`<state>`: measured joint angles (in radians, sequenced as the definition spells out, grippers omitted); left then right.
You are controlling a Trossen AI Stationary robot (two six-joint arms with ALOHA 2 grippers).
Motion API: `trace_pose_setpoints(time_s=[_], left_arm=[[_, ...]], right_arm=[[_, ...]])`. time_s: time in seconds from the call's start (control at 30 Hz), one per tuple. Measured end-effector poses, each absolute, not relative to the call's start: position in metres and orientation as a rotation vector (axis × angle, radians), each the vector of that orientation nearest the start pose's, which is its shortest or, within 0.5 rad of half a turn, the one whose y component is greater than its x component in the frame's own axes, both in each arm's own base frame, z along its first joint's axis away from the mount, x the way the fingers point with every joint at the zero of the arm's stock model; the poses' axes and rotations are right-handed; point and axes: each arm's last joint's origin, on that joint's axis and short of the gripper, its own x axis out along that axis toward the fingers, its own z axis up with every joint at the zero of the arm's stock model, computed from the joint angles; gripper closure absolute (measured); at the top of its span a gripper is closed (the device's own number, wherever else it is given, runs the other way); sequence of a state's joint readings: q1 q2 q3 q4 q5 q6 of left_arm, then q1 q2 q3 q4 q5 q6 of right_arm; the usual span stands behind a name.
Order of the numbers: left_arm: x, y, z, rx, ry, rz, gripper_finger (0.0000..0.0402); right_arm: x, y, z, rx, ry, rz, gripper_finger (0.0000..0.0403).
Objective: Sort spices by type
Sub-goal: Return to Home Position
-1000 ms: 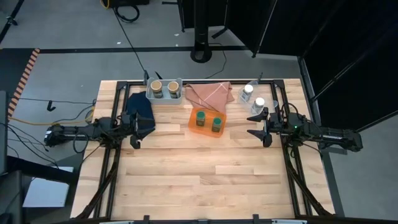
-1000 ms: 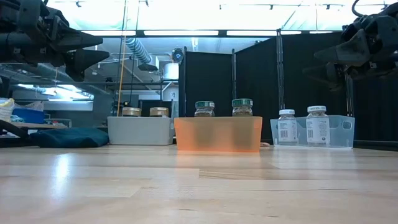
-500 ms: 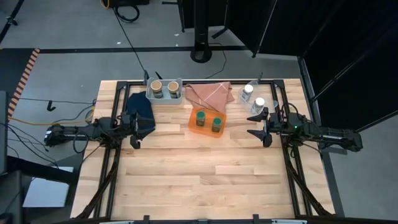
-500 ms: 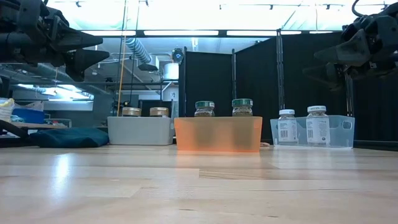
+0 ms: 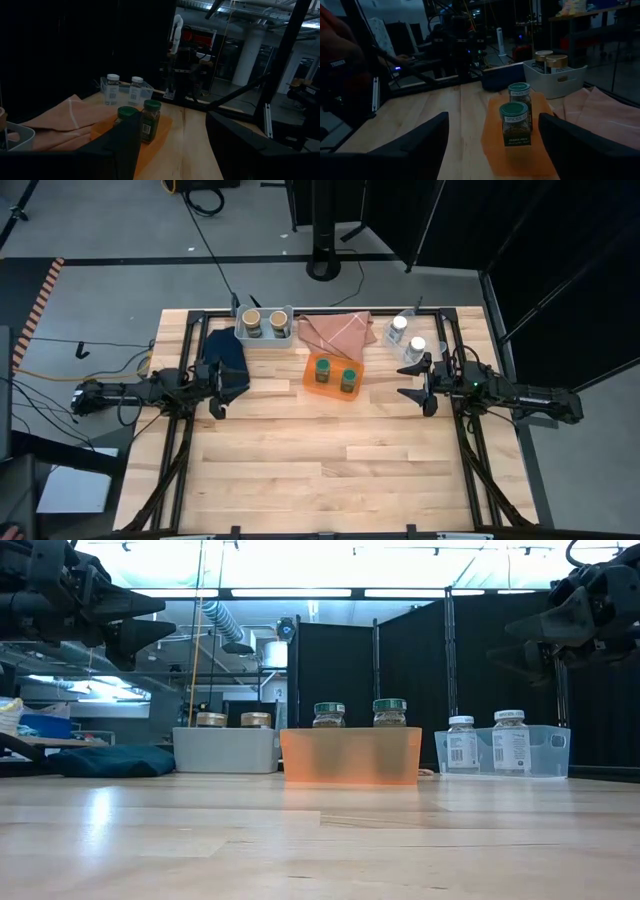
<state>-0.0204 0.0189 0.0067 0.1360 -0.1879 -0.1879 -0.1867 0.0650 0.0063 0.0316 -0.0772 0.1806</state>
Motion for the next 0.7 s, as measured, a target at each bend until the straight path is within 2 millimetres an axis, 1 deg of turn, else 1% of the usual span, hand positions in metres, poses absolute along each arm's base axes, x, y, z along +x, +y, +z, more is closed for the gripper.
trace_pose_setpoints(time_s=[0.7], left_arm=[[0.0973, 0.0034, 0.1774, -0.200, -0.139, 0.155, 0.0178]], right_arm=[[0.0999, -0.0166, 0.1635, 0.184, 0.017, -0.112, 0.0087]])
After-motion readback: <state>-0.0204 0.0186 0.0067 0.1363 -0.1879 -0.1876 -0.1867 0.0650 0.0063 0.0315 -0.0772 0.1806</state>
